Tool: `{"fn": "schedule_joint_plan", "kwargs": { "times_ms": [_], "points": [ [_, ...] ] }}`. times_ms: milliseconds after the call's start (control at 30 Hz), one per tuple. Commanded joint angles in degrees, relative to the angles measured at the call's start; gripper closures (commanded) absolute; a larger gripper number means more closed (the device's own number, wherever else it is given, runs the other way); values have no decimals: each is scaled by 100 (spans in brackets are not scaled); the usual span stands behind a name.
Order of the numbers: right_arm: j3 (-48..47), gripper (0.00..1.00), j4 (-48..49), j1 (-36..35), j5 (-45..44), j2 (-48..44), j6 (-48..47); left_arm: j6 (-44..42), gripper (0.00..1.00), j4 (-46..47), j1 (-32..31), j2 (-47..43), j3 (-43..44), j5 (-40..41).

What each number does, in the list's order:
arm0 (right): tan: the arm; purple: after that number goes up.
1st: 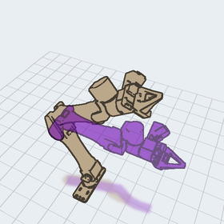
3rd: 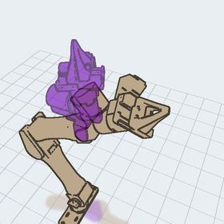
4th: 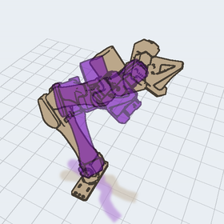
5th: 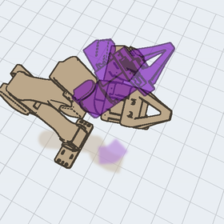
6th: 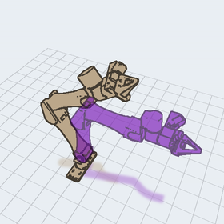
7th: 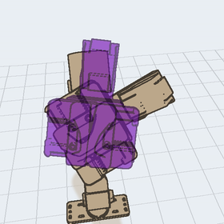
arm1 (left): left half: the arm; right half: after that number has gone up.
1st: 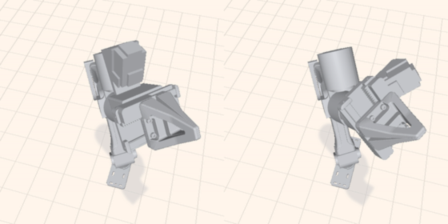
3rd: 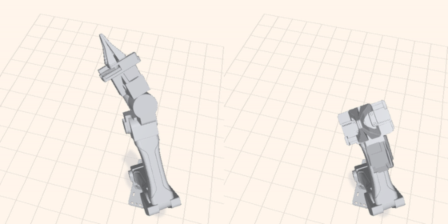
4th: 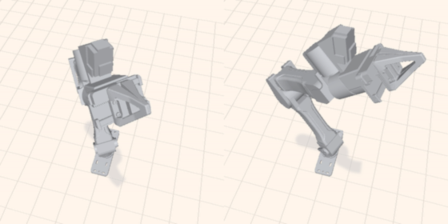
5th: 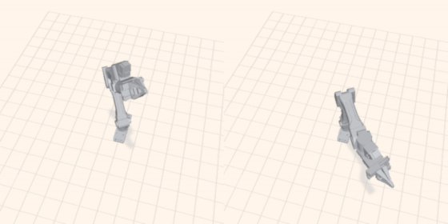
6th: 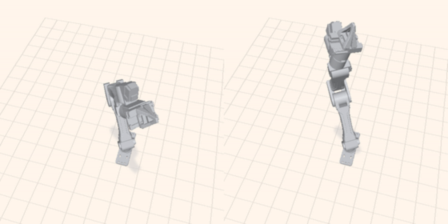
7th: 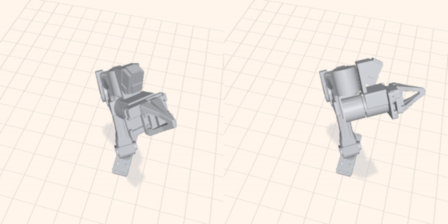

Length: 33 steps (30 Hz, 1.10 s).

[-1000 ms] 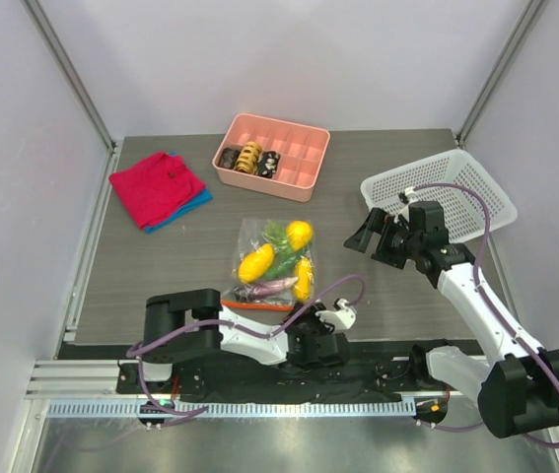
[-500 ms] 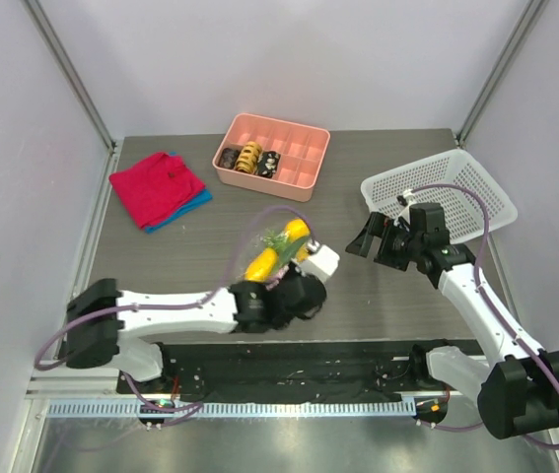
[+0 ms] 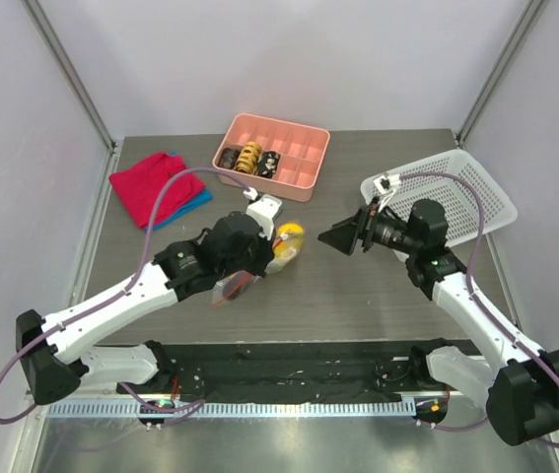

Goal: Open the zip-top bag and remove the fake food

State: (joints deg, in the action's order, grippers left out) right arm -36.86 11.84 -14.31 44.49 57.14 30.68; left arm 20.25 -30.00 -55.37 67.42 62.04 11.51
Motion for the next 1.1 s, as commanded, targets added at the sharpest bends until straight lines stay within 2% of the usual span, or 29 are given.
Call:
{"fn": "schedule_joint_plan", "kwargs": {
  "times_ms": [0, 100, 233, 367, 533, 767, 800, 900, 933, 1000, 1033, 1067],
  "points": [
    [-41, 9, 1707, -607, 806, 419, -780, -258, 100, -269, 325, -238, 545, -877],
    [-31, 11, 2287, -1021, 789, 745, -1001, -381, 100, -383, 448, -176, 800, -1054],
    [-250, 12, 1999, -1285, 588, 1148, -1966, -443, 100, -490, 563, -141, 915, -1281],
    [-260, 15, 2489, -1443, 535, 1535, -1995, -443, 100, -498, 607, -159, 924, -1309],
    [-540, 13, 2420, -1514, 350, 1791, -2443, -513, 100, -612, 677, -132, 1126, -1414],
    [-1182, 15, 2394, -1566, 893, 2397, -2374, -513, 100, -780, 695, 35, 1258, -1432],
    [-1348, 18, 2324, -1645, 947, 2511, -2330, -496, 100, -779, 695, 35, 1249, -1423],
    [-1403, 45, 2112, -1698, 983, 2565, -2347, -540, 100, -823, 712, 26, 1267, -1353],
    [-1377, 63, 2112, -1716, 1009, 2582, -2312, -540, 100, -832, 730, 35, 1293, -1318],
    [-1341, 77, 2139, -1725, 1079, 2600, -2277, -566, 100, -806, 747, 52, 1311, -1335],
    [-1332, 99, 2139, -1751, 1079, 2617, -2216, -575, 100, -754, 747, 52, 1311, -1327],
    [-1332, 99, 2113, -1751, 1053, 2626, -2137, -575, 99, -718, 747, 43, 1302, -1257]
  ]
}}
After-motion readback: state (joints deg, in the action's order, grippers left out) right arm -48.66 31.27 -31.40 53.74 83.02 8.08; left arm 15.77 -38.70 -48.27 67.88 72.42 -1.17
